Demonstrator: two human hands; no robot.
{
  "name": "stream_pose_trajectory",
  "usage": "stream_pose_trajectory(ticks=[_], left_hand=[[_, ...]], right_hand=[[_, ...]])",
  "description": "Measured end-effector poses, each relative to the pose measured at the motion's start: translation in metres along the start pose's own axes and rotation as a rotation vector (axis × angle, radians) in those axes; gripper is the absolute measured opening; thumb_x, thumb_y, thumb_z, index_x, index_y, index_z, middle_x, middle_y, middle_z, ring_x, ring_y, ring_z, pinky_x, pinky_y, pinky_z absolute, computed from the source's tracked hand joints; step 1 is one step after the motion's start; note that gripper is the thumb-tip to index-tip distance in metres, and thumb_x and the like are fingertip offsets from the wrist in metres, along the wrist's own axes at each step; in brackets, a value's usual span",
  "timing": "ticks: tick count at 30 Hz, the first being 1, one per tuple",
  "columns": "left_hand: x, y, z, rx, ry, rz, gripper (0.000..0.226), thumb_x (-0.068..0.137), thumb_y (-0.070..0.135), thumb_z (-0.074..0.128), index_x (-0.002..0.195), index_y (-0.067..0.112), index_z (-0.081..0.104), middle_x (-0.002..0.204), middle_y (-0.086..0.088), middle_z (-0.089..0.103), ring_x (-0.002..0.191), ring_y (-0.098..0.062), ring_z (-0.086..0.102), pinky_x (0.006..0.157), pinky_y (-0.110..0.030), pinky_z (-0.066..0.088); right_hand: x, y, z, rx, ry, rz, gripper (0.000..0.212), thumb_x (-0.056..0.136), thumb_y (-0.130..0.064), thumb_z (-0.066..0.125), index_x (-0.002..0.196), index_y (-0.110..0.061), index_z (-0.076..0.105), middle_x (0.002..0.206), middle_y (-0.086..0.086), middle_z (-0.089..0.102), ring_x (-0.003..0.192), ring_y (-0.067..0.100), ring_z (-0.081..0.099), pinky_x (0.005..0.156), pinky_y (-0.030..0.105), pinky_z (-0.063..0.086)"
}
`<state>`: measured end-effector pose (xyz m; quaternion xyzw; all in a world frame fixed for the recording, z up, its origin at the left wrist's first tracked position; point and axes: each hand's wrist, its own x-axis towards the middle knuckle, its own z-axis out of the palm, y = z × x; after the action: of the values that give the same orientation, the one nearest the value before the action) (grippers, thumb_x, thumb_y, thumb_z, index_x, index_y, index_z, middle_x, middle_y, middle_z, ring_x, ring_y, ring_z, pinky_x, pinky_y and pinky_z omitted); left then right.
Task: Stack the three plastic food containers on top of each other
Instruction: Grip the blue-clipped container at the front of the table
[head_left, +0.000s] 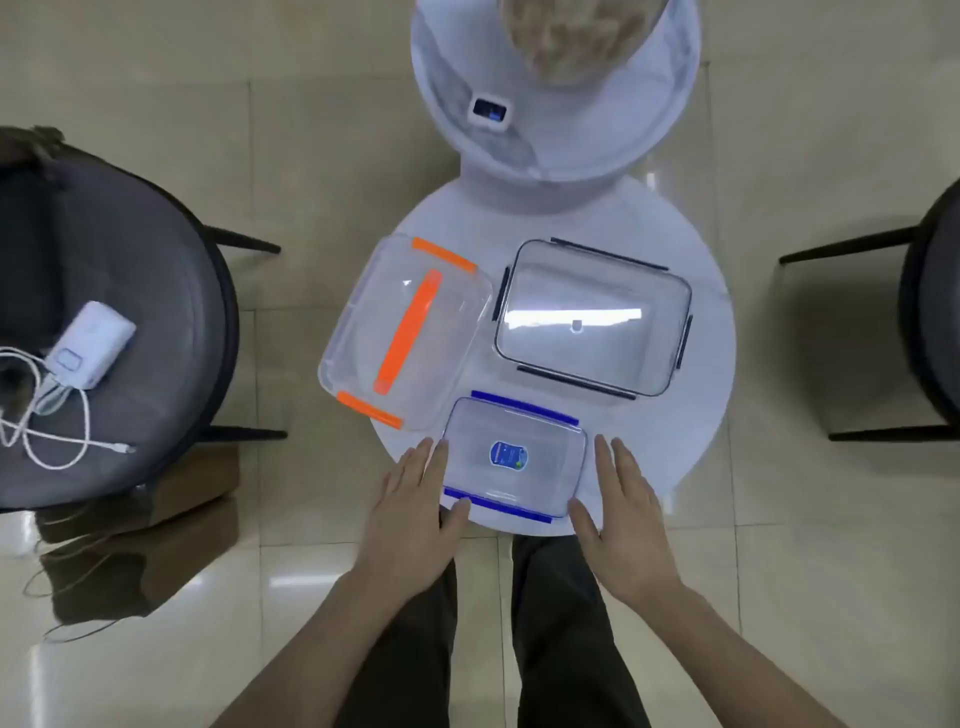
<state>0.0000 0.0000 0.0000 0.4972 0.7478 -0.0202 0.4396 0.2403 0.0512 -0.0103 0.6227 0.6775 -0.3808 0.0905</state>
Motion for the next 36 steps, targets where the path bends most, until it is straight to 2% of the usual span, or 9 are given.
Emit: stream_pose_trajectory(ticks=[6,9,12,16,20,23,27,30,36], left_hand=[[0.038,-0.021,0.022,-0.039,-0.005,-0.012,0.07,0.099,0.046,0.051,0.16,0.023,0.024,0.167,-0.001,0.031,0.152,-0.021,0.031,0.121,-0.045,0.034],[0.052,-0.029,0.032,-0.098,0.01,0.003,0.068,0.099,0.039,0.055,0.158,0.02,0.027,0.162,-0.002,0.037,0.145,-0.021,0.041,0.116,-0.039,0.041],[0.06,-0.03,0.042,-0.204,0.062,-0.01,0.059,0.1,0.03,0.056,0.154,0.017,0.035,0.15,-0.002,0.05,0.13,-0.017,0.053,0.101,-0.026,0.046],[0.066,-0.025,0.052,-0.408,0.178,-0.147,0.046,0.1,0.028,0.059,0.143,0.016,0.049,0.133,0.0,0.062,0.115,-0.013,0.061,0.09,-0.025,0.053],[0.077,-0.019,0.054,-0.57,0.276,-0.379,0.041,0.097,0.028,0.065,0.135,0.014,0.059,0.131,-0.002,0.067,0.104,-0.01,0.06,0.069,-0.009,0.045],[0.083,-0.023,0.054,-0.567,0.287,-0.442,0.036,0.094,0.026,0.07,0.127,0.012,0.065,0.124,-0.003,0.071,0.095,-0.012,0.063,0.062,-0.008,0.041],[0.088,-0.031,0.052,-0.576,0.244,-0.454,0.036,0.089,0.024,0.076,0.122,0.012,0.065,0.118,-0.003,0.072,0.089,-0.016,0.066,0.063,-0.018,0.051],[0.095,-0.036,0.05,-0.628,0.185,-0.469,0.041,0.088,0.023,0.076,0.127,0.016,0.062,0.121,-0.005,0.072,0.091,-0.018,0.068,0.079,-0.037,0.062],[0.101,-0.037,0.048,-0.609,0.11,-0.449,0.041,0.089,0.024,0.076,0.127,0.018,0.062,0.115,0.002,0.067,0.094,-0.018,0.065,0.062,-0.019,0.052]], right_hand=[[0.03,0.017,0.029,0.197,-0.034,0.11,0.081,0.096,-0.038,0.06,0.16,-0.023,0.013,0.166,0.0,0.026,0.152,0.02,0.028,0.118,0.039,0.032],[0.041,0.023,0.043,0.327,-0.006,0.179,0.076,0.096,-0.032,0.063,0.158,-0.02,0.022,0.159,0.0,0.036,0.142,0.019,0.041,0.11,0.037,0.042],[0.052,0.026,0.054,0.422,-0.006,0.336,0.069,0.095,-0.03,0.065,0.155,-0.019,0.031,0.151,0.003,0.047,0.119,0.021,0.057,0.09,0.031,0.05],[0.062,0.031,0.06,0.393,-0.008,0.409,0.056,0.095,-0.026,0.065,0.146,-0.015,0.044,0.129,0.007,0.063,0.086,0.016,0.061,0.074,0.022,0.049],[0.07,0.039,0.057,0.419,-0.024,0.461,0.044,0.095,-0.025,0.066,0.134,-0.01,0.055,0.106,0.005,0.066,0.086,0.022,0.065,0.078,0.029,0.052],[0.075,0.047,0.056,0.46,-0.05,0.492,0.039,0.093,-0.025,0.068,0.128,-0.01,0.058,0.107,0.007,0.069,0.092,0.027,0.069,0.08,0.036,0.058],[0.081,0.055,0.059,0.557,-0.052,0.545,0.032,0.089,-0.019,0.074,0.117,-0.012,0.062,0.104,0.008,0.07,0.096,0.028,0.069,0.087,0.044,0.06],[0.083,0.058,0.063,0.615,-0.042,0.575,0.029,0.087,-0.013,0.076,0.113,-0.01,0.064,0.106,0.008,0.07,0.098,0.029,0.069,0.09,0.042,0.059],[0.085,0.061,0.065,0.652,-0.04,0.599,0.026,0.087,-0.012,0.075,0.111,-0.012,0.064,0.105,0.007,0.07,0.099,0.028,0.069,0.088,0.039,0.058]])
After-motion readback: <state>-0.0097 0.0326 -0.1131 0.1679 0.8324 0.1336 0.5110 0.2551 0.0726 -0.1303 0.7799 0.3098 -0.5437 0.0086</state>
